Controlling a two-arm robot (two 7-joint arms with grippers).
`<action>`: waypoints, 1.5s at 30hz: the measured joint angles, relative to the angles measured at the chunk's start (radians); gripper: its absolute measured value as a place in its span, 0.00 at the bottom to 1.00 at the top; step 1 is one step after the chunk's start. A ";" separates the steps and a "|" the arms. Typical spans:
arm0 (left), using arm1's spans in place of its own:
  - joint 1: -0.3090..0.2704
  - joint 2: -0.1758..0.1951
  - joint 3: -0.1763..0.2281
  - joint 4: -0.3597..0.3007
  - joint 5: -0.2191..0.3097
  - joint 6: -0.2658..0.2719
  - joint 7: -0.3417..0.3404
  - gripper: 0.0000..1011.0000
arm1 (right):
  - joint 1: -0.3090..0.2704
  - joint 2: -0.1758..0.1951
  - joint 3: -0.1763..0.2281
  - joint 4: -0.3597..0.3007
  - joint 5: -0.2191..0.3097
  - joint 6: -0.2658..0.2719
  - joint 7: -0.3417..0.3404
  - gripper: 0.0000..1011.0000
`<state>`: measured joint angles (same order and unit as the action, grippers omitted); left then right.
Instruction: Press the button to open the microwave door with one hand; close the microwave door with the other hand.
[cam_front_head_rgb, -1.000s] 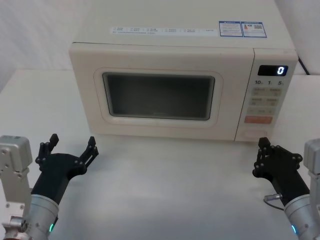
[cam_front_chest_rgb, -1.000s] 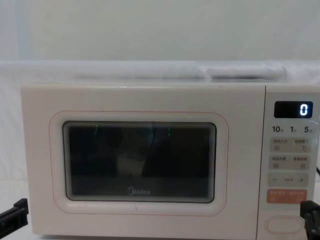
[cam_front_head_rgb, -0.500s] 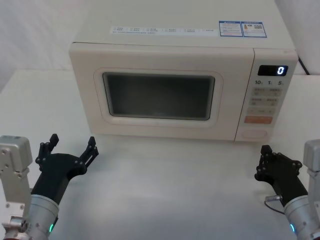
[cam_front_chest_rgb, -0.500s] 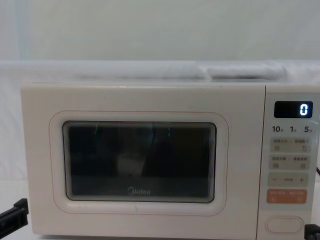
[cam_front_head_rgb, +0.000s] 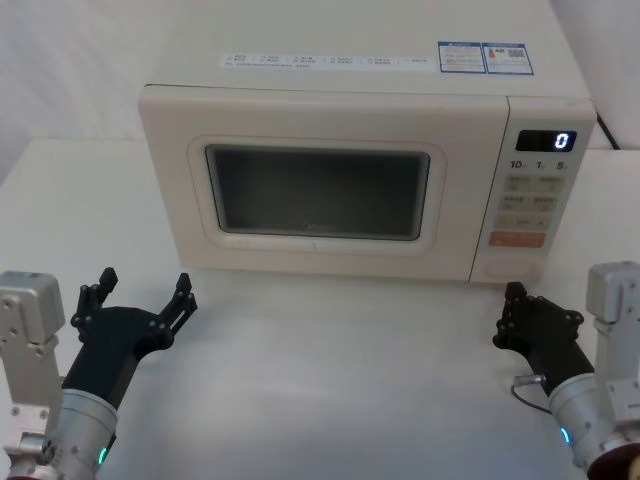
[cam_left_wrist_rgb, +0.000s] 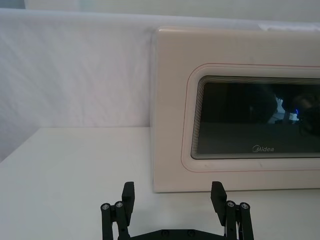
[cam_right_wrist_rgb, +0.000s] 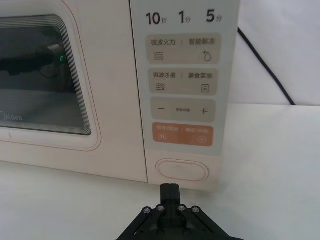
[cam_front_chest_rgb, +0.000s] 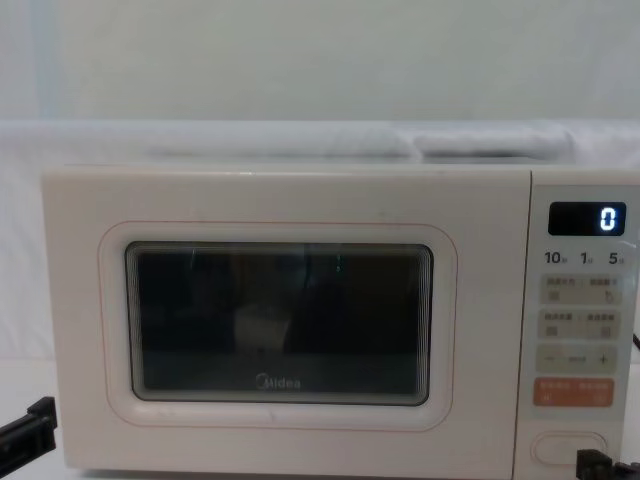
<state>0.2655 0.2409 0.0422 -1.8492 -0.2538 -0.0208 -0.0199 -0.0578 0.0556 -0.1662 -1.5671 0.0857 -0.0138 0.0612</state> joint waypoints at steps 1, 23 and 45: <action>0.000 0.000 0.000 0.000 0.000 0.000 0.000 0.99 | 0.005 -0.002 0.000 0.006 -0.001 0.000 0.002 0.00; 0.000 0.000 0.000 0.000 0.000 0.000 0.000 0.99 | 0.111 -0.040 0.011 0.139 -0.047 -0.014 0.003 0.00; 0.000 0.000 0.000 0.000 0.000 0.000 0.000 0.99 | 0.149 -0.052 0.036 0.193 -0.063 -0.025 -0.006 0.00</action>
<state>0.2655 0.2410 0.0422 -1.8492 -0.2538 -0.0208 -0.0199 0.0907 0.0037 -0.1303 -1.3746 0.0229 -0.0390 0.0552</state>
